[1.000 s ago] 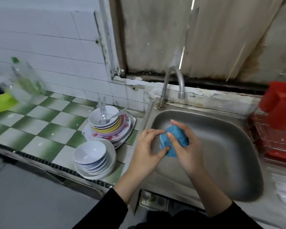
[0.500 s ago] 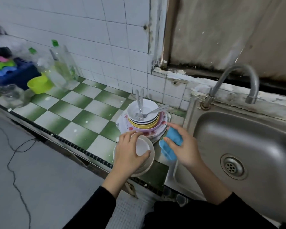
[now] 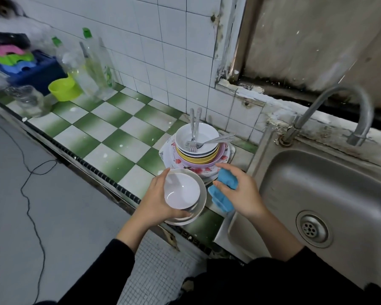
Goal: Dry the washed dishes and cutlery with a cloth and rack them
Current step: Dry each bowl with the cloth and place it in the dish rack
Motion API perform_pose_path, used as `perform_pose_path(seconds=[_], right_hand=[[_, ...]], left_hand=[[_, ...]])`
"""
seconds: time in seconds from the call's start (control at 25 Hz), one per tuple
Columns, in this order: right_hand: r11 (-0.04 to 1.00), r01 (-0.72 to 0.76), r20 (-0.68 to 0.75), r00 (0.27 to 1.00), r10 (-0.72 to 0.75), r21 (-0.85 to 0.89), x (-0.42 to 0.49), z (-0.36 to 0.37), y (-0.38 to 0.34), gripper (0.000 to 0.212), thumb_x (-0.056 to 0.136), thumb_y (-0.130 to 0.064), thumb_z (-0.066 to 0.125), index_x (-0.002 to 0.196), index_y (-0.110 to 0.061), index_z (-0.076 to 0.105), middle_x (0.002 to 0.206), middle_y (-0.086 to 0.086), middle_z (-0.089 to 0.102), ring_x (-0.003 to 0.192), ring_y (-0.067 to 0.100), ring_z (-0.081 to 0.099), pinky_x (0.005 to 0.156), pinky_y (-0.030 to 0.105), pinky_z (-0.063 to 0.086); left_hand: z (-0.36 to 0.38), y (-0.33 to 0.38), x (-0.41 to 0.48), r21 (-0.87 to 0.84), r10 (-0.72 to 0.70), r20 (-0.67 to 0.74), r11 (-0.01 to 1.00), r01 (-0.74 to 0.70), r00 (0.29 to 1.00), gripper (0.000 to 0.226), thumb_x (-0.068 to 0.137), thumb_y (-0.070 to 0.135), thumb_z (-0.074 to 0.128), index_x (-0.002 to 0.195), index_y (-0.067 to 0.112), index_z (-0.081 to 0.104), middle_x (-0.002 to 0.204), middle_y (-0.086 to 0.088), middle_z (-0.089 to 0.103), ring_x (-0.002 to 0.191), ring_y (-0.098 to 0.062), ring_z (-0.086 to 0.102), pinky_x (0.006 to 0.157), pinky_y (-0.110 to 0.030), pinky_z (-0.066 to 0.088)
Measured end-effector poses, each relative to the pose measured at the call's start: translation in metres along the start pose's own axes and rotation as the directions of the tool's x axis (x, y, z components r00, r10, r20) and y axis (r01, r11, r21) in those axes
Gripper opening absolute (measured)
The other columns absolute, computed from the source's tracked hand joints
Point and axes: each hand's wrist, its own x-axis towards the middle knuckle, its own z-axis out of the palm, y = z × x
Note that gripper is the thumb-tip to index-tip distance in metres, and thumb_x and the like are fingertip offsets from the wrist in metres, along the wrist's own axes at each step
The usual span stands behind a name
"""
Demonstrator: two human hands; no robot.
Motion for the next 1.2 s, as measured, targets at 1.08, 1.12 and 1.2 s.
perform_pose_path(seconds=[1.08,1.12,1.2], right_hand=[[0.959,0.045,-0.114,0.993,-0.014,0.281,-0.004,-0.023,-0.019,0.044,0.074,-0.008,0.081,0.094,-0.039,0.056,0.105,-0.004,0.062,0.101,0.022,0.062,0.083,0.04,0.056],[0.96,0.047,-0.112,0.994,-0.016,0.278,-0.006,-0.023,-0.02,0.045,0.075,-0.007,0.081,0.094,-0.039,0.056,0.103,-0.007,0.061,0.1,0.02,0.062,0.083,0.039,0.056],[0.963,0.054,-0.112,0.993,-0.026,0.263,-0.008,-0.022,-0.019,0.045,0.075,-0.006,0.08,0.095,-0.037,0.056,0.101,-0.011,0.06,0.099,0.018,0.061,0.084,0.037,0.055]], left_hand=[[-0.02,0.049,-0.012,0.731,0.748,-0.219,0.551,-0.402,0.626,0.102,0.067,0.009,0.079,0.149,0.016,0.019,0.144,-0.015,0.034,0.131,-0.034,0.039,0.098,-0.043,0.045],[-0.024,0.048,-0.01,0.774,0.765,-0.173,0.495,-0.394,0.621,0.104,0.067,0.007,0.079,0.15,0.017,0.018,0.143,-0.015,0.035,0.131,-0.034,0.039,0.1,-0.042,0.043],[-0.031,0.048,-0.008,0.832,0.782,-0.094,0.401,-0.383,0.616,0.109,0.064,0.001,0.079,0.151,0.019,0.016,0.142,-0.015,0.039,0.132,-0.033,0.037,0.104,-0.041,0.04]])
